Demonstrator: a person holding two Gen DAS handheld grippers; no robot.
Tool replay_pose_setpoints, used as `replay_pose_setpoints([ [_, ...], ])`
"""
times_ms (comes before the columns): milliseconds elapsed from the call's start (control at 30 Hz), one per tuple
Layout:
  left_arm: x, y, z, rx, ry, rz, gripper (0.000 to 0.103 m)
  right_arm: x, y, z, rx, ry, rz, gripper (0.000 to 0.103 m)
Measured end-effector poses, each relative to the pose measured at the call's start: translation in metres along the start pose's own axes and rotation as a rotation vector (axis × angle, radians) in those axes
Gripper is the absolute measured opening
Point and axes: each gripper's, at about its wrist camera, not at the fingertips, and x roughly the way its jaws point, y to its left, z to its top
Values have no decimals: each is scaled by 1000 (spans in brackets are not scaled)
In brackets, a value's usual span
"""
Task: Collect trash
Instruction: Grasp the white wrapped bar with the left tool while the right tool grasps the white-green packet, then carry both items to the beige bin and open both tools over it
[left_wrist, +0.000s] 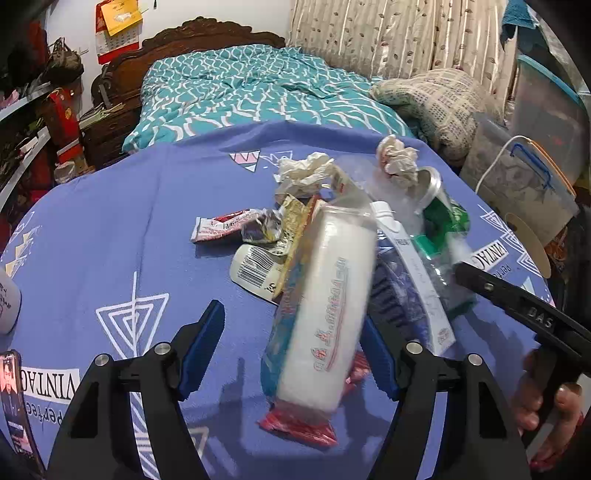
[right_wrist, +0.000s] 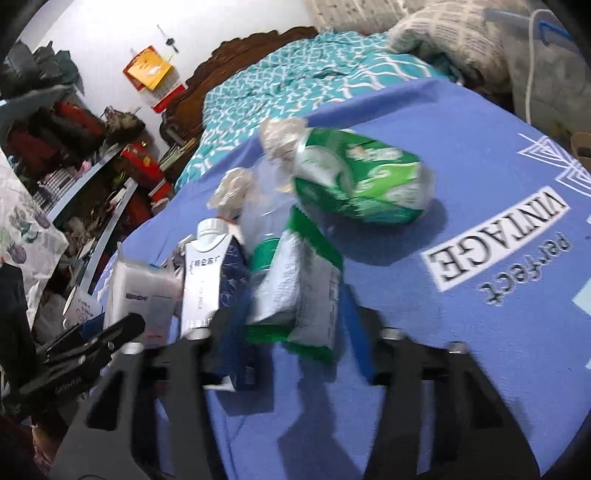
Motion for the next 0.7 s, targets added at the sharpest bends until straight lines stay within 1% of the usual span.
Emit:
replay_pose_setpoints([
  [67,4,2,3,-11,9,-26,50,-1,-9,-2,5,12,-14,29],
  [100,5,3,4,-15,19,-41,34,-1,-12,-3,7,25,-12,21],
  [133,5,4,3,-23,17,-47,32,-2,-15,-3,10,28,-8,18],
  [200,-5,8,5,-53,-5,-55,31,-14,-18,-3,17,5,11,16],
  [300,-41,17,9,-64,-91,-58,31,-40,-22,-2,16,-56,35,16],
  [367,-64,18,15,-51,-147,-57,31,-54,-27,-2,19,-100,31,16],
  [400,-71,15,21,-44,-164,-70,31,-58,-31,-2,23,-112,23,16],
  [433,-73,10,26,-35,-161,-90,31,-61,-38,-1,28,-124,2,16],
  [500,-68,-16,43,24,-133,-171,31,-63,-58,1,64,-133,-29,16],
  [533,-62,-36,51,63,-111,-211,31,-67,-75,3,107,-142,-38,16],
  [600,-44,-87,70,153,-51,-336,31,-81,-106,8,174,-180,-62,16],
  [633,-34,-118,79,201,-13,-406,31,-94,-125,11,209,-213,-88,16],
  [700,-7,-194,97,313,71,-518,31,-117,-157,17,258,-266,-135,16],
])
